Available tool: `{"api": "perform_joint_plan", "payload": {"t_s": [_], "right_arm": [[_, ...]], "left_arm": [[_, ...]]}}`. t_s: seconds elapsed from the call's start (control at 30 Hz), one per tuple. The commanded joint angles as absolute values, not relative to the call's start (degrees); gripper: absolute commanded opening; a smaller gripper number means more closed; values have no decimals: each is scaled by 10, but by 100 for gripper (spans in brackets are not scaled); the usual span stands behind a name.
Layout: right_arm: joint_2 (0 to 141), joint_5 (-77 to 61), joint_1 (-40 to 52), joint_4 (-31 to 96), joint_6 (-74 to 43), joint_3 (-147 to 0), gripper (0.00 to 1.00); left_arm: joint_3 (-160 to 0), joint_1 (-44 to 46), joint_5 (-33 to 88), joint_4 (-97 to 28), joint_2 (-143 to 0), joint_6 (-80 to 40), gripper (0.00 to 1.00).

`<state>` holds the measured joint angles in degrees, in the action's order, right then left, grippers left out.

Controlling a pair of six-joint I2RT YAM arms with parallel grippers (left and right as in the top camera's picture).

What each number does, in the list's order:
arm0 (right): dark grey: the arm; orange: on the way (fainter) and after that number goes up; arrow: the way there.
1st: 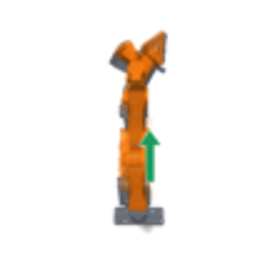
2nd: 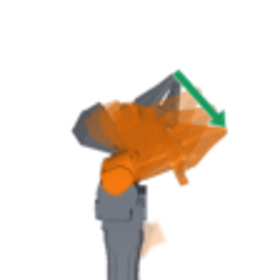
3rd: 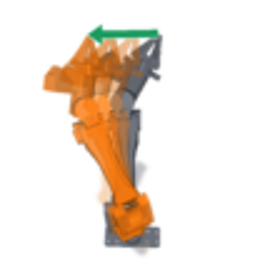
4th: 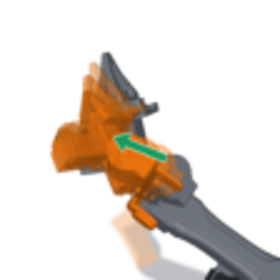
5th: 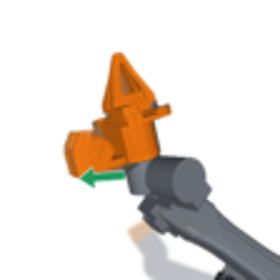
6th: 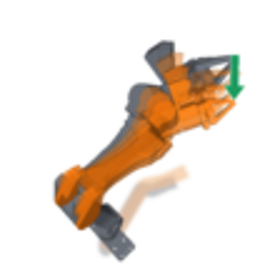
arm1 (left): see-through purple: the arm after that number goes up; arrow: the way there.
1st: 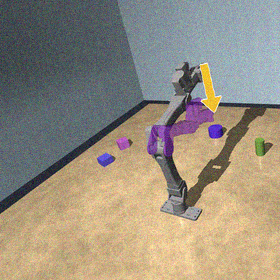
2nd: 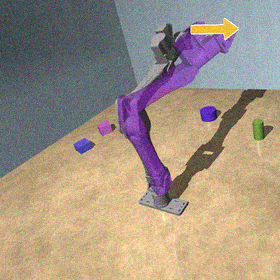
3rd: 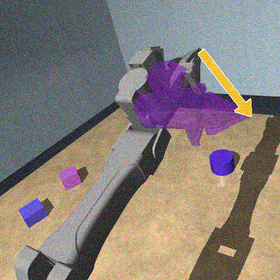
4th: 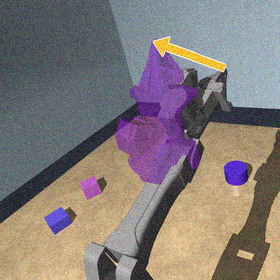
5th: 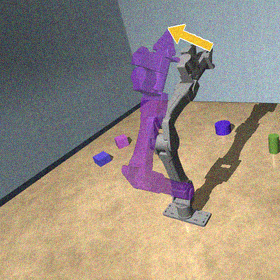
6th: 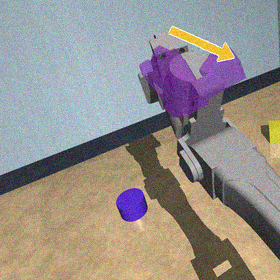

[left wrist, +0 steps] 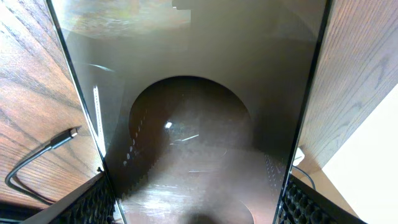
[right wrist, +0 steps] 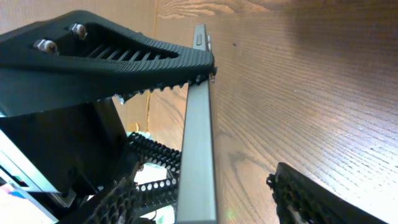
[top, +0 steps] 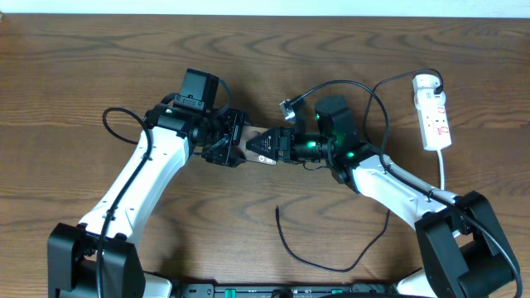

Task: Plug charger to phone and switch on socket
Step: 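Grasp the phone's edge with the right gripper beside the left gripper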

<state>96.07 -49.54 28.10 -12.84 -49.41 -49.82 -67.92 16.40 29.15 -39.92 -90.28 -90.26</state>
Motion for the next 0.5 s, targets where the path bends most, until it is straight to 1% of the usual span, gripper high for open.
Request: {"api": "perform_joint_plan", "payload": {"t_s": [0.0, 0.07, 0.13, 0.23, 0.3, 0.47], "right_arm": [[961, -491, 297, -128, -493, -506, 65], [961, -484, 302, -125, -493, -506, 63], [961, -477, 308, -123, -493, -506, 58], [961, -470, 314, -123, -493, -506, 57], [961, -468, 316, -123, -492, -506, 54], [961, -469, 316, -123, -492, -506, 49]], "left_arm": [[-679, 166, 289, -399, -902, -912, 7], [-679, 167, 288, -399, -902, -912, 7], [-679, 169, 289, -399, -902, -912, 7], [-679, 172, 288, -399, -902, -912, 7], [-679, 172, 288, -399, -902, -912, 7], [-679, 172, 289, -401, -902, -912, 7]]}}
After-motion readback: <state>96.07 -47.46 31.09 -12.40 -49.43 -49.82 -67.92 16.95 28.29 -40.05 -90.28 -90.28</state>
